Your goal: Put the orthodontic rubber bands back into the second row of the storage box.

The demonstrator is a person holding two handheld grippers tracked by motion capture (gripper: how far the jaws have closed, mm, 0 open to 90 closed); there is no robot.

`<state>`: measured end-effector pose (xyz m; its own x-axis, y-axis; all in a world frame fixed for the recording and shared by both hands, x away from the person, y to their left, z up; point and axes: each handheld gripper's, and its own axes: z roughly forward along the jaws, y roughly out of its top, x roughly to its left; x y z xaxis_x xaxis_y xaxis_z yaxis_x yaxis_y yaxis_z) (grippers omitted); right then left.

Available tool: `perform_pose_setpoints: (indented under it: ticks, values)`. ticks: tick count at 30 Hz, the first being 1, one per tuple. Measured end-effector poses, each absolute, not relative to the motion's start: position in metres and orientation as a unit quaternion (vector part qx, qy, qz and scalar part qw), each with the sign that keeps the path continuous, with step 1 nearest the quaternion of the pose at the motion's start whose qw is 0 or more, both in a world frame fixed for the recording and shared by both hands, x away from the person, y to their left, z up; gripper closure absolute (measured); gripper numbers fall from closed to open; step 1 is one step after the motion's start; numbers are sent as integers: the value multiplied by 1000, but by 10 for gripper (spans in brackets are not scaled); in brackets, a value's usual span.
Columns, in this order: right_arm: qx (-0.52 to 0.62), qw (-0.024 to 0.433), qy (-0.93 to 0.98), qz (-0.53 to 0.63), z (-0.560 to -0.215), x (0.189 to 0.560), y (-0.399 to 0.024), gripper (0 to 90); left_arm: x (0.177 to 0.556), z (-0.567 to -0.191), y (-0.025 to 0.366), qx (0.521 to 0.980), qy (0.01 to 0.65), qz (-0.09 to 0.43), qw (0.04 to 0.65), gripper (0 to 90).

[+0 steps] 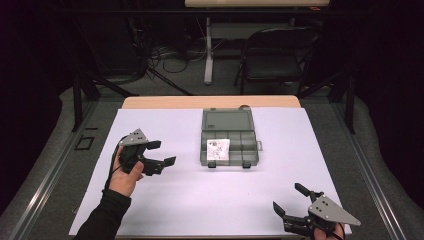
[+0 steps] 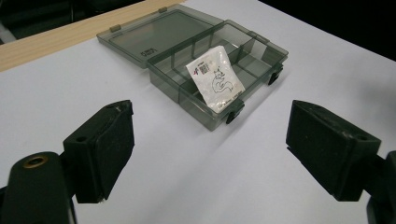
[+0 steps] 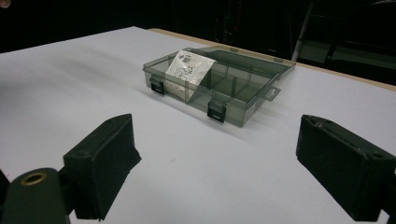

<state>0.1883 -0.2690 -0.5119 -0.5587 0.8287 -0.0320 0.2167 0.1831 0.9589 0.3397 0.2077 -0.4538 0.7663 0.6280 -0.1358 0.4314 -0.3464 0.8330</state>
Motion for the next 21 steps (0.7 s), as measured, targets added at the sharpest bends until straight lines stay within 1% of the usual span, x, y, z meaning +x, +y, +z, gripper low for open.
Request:
perform_pose_setpoints:
  ticks: [9,14,21]
  values:
    - [367,293,712,522,-512,188,-269,115,319,-461,221,800,332,126,484,155]
    - [367,292,713,521,-511,188,-269,115,303,-462,232,784,345,149,495,155]
    - [366,294,712,522,-512,188,-269,116,281,-468,243,776,341,169,502,154]
